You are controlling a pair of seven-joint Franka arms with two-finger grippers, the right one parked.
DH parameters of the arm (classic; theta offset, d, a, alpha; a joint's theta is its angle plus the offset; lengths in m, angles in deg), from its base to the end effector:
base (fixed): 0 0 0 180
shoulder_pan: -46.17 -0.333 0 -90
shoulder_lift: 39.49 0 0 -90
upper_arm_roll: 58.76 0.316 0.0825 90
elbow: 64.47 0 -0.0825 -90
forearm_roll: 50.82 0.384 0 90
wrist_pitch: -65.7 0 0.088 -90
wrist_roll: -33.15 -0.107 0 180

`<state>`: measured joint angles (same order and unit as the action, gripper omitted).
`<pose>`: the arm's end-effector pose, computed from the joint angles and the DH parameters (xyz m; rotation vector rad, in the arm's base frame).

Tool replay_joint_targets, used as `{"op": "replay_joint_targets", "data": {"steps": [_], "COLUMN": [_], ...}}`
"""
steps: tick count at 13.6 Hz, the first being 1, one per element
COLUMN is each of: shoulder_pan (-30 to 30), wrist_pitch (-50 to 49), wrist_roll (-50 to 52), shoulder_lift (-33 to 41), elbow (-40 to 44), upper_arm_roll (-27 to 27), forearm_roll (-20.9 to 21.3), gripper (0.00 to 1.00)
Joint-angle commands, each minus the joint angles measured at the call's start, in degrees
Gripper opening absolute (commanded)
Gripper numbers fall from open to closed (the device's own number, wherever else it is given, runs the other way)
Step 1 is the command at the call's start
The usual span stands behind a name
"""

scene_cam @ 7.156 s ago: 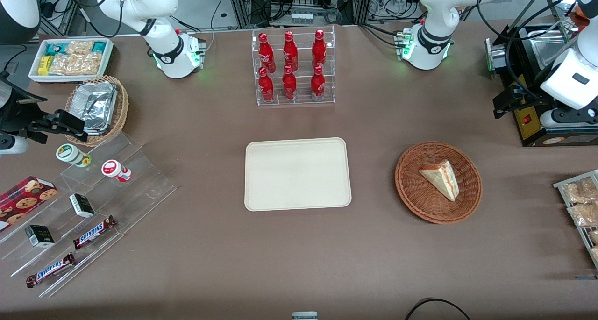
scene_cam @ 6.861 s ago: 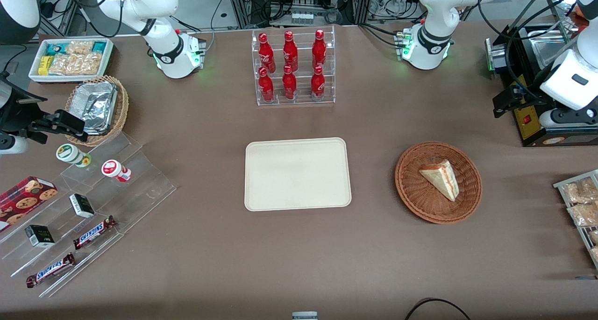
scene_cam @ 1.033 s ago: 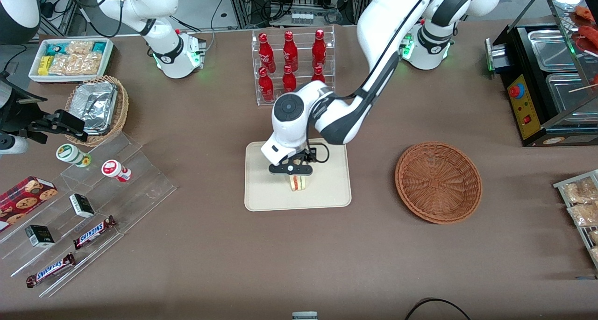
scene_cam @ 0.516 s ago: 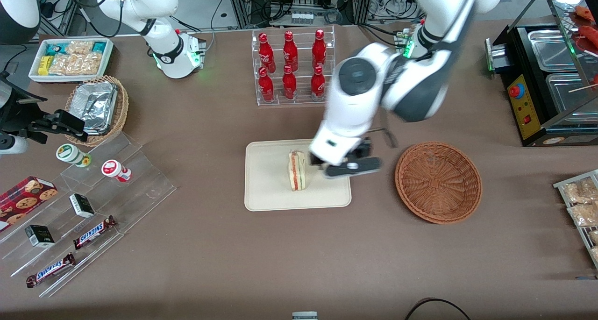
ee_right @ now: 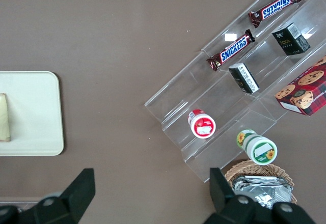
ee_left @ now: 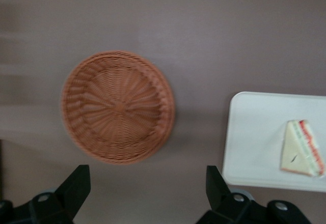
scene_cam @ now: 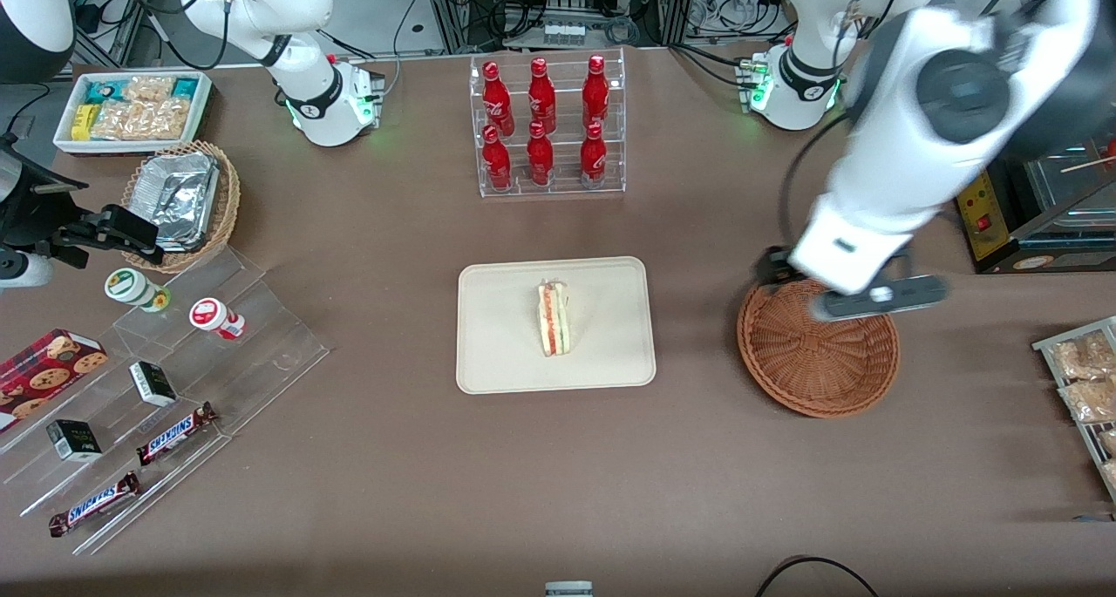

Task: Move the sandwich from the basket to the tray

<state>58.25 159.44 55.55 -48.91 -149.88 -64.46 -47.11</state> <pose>0.5828 -0.1751 0.5730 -3.0877 -0.1189 0.0008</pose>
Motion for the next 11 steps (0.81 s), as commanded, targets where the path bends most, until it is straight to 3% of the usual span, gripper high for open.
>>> {"op": "replay_joint_targets", "data": {"steps": [1,6,11], "shoulder_pan": [-6.08,-13.3,-13.31], "wrist_pitch": [-1.62,-1.36,-1.54], "wrist_roll": [-10.85,-21.5,-21.88], "shoulder_lift": [6.67,12.49,12.76], "elbow": [-6.15,-12.41,-12.06], "upper_arm_roll": [-0.63,-0.63,-0.37], "forearm_roll": [-1.6,-1.95,-2.3], "gripper": [1.0,1.0,1.0]}}
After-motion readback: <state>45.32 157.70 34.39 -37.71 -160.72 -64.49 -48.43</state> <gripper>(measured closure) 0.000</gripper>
